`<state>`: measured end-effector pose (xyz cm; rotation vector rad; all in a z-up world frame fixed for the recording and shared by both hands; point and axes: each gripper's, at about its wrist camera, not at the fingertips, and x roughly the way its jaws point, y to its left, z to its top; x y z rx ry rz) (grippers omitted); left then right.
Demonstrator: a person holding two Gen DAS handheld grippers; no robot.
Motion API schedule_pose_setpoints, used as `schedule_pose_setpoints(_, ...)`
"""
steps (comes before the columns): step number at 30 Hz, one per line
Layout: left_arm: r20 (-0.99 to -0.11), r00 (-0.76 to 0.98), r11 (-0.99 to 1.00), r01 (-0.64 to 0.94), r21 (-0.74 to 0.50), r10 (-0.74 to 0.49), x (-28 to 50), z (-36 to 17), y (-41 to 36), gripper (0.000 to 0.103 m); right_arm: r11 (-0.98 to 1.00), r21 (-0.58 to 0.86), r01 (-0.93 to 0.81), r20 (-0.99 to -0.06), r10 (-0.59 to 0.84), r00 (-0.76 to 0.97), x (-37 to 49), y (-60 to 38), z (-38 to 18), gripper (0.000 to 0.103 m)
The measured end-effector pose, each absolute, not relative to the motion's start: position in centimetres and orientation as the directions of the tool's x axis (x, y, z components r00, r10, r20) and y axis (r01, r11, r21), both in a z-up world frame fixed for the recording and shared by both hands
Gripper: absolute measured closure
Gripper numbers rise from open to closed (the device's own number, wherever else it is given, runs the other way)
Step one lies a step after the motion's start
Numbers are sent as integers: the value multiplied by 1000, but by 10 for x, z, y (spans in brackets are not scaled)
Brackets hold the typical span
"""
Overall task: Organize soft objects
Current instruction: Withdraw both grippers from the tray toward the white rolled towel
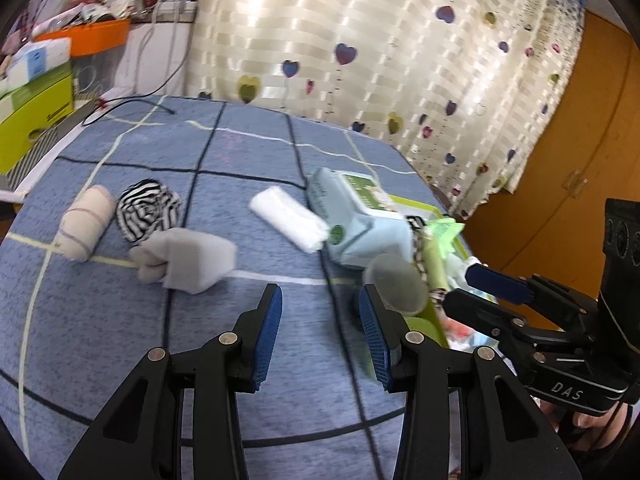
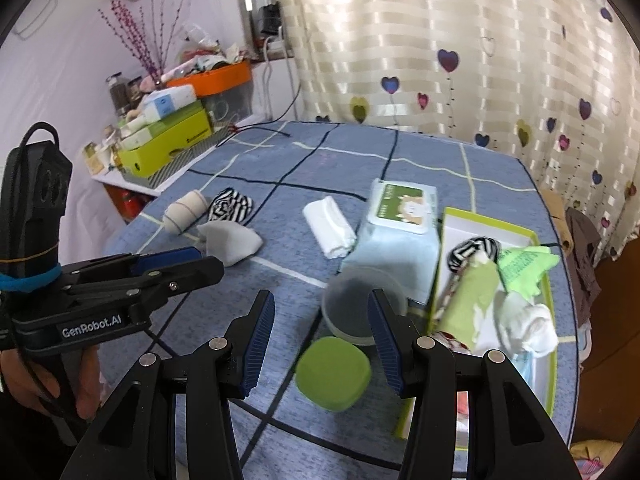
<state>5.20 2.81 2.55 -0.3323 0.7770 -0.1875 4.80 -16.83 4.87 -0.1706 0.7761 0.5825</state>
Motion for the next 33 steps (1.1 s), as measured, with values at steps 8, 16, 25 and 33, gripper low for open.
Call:
schedule_pose_setpoints(8,-662,710,929,-32,-369,-238,54,19,59,61,809,66,-584,-715,447,538,58,-150,44,55)
schedule_pose_setpoints(16,-673,716,925,-105,-364,-183,53,15,91,61,772,69,-631,-724,474,501,68,-120,40,55)
schedule_pose_setpoints(25,-684,716,909,-182,-374,-138,50,5,126,61,728,65,-682,-749,487,449,78,-78,25,49)
schedule_pose_setpoints(33,-684,719,893,-218,-394,-126,47,-3,151,61,683,57,-728,-777,489,398,89,-34,8,46)
